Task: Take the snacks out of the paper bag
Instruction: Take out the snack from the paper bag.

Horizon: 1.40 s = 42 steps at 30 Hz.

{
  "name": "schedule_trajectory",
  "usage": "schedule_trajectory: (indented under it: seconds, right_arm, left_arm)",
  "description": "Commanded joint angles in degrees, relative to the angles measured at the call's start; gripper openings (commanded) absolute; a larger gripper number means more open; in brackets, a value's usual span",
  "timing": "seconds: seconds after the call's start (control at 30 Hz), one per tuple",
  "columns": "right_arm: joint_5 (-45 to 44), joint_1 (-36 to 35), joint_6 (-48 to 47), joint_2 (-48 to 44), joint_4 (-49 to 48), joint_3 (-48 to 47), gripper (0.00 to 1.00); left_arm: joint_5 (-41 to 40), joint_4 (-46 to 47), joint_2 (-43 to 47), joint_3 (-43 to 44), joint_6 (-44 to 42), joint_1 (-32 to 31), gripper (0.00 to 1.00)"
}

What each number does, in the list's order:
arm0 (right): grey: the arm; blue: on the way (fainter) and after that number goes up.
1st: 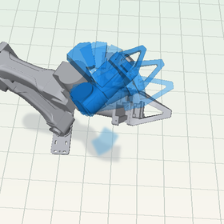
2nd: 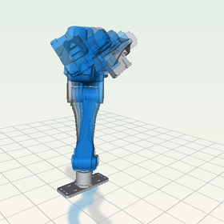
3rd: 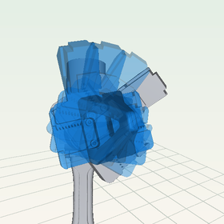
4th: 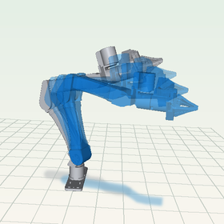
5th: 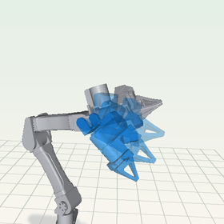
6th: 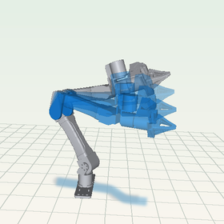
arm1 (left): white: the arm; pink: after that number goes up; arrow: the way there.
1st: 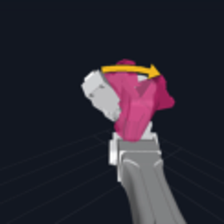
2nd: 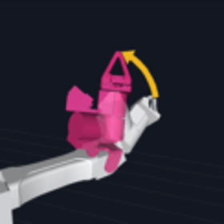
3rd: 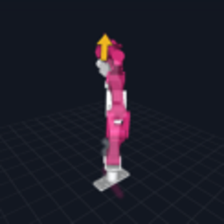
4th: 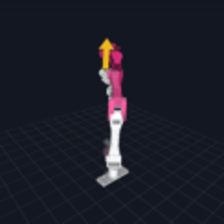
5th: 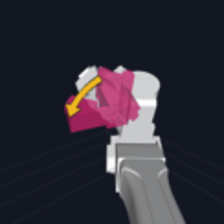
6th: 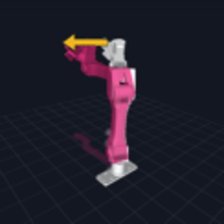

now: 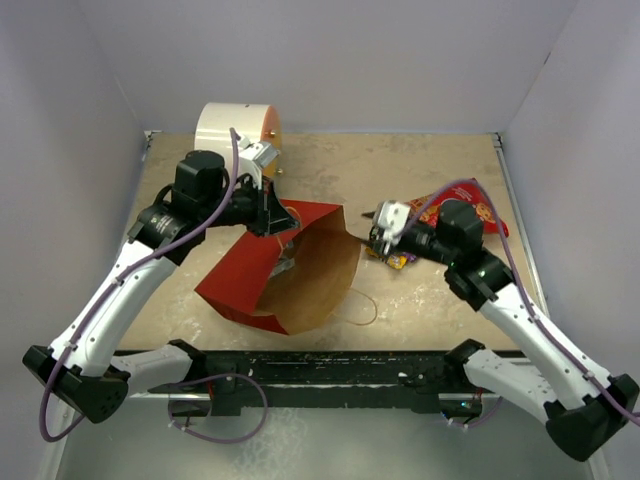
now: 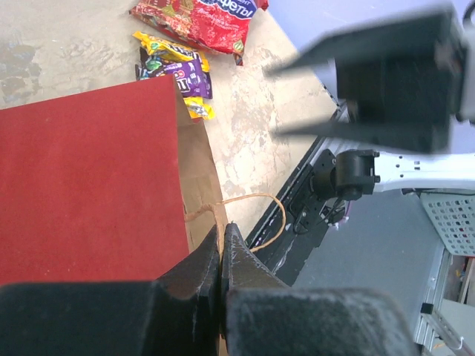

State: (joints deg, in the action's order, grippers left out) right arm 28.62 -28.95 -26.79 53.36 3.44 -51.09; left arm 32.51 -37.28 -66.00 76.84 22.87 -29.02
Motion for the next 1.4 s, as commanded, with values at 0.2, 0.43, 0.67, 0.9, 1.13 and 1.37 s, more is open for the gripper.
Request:
schedule_trajectory:
  seconds: [0.2, 0.43, 0.67, 0.9, 1.13, 1.37]
  right_arm:
    - [5.15, -24.49, -8.77, 7.98, -16.77, 7.24, 0.54]
    - [-2.72, -31.92, -11.65, 23.51, -30.55, 9.55, 0.50]
    - [-3.45, -42.10, -6.09, 37.14, -45.16, 5.30, 0.49]
    - [-11.42, -44.63, 8.24, 43.67, -60.55, 6.04, 0.50]
    - [-15.07, -41.62, -0.22, 39.39, -61.60, 15.93, 0.54]
    - [-16.73, -40.79, -4.07, 45.34, -66.03, 13.80, 0.61]
  left_arm:
    - [-0.74, 2.07, 5.09, -3.63, 7.35, -0.08, 0.00]
    - [-1.95, 1.69, 7.06, -4.59, 12.50, -0.16, 0.00]
    - [-3.81, -1.32, 7.58, -4.72, 15.80, -0.34, 0.00]
    - [-7.02, -4.22, 9.97, -7.50, 16.04, -0.45, 0.00]
    - [-8.21, -7.58, 12.46, -7.58, 15.70, -0.43, 0.00]
    - [-9.41, -4.90, 17.74, -11.33, 20.02, -0.43, 0.00]
